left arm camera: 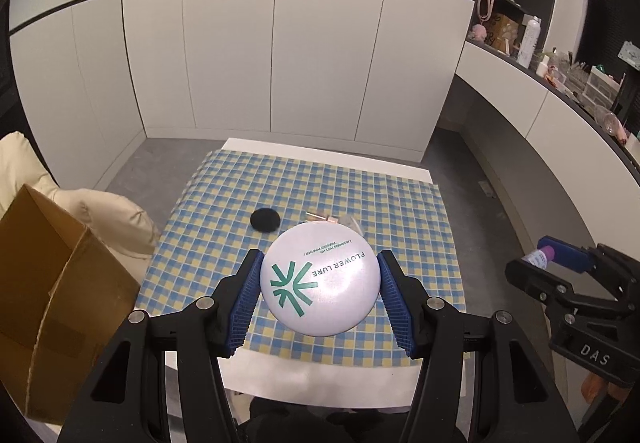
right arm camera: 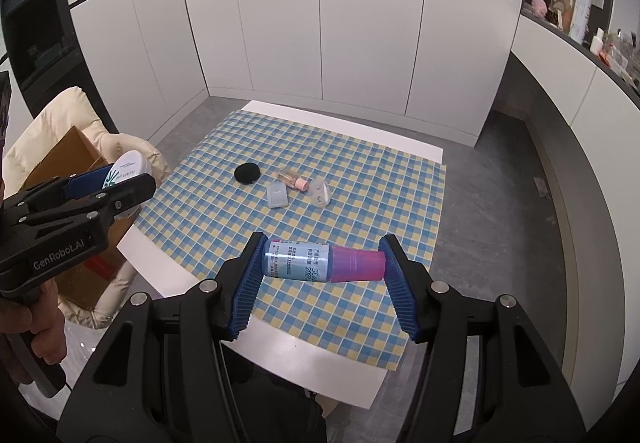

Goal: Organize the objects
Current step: 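Lift the compact and spray bottle off the tablecloth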

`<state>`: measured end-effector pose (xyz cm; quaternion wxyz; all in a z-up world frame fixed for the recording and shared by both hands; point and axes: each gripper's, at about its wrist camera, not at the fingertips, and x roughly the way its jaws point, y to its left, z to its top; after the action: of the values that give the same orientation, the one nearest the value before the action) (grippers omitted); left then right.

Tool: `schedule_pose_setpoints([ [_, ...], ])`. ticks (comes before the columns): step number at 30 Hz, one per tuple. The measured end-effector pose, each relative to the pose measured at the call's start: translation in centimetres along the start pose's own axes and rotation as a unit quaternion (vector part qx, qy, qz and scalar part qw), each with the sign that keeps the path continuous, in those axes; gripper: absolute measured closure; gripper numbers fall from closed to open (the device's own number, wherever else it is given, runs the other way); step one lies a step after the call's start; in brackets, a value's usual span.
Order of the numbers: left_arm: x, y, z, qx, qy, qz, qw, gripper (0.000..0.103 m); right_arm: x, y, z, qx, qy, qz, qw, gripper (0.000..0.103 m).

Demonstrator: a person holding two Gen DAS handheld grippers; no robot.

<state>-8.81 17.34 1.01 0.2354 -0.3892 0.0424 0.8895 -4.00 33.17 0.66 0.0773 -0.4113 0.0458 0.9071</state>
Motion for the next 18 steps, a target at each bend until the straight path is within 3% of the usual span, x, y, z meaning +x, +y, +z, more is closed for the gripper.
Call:
schedule_pose_setpoints([
  [18,2.0,1.1,-1.3,-0.005,0.021,0.004,0.9998,0.045,2.4,0.3,0.1,0.019,0.011,0.016,1.0,0.043],
])
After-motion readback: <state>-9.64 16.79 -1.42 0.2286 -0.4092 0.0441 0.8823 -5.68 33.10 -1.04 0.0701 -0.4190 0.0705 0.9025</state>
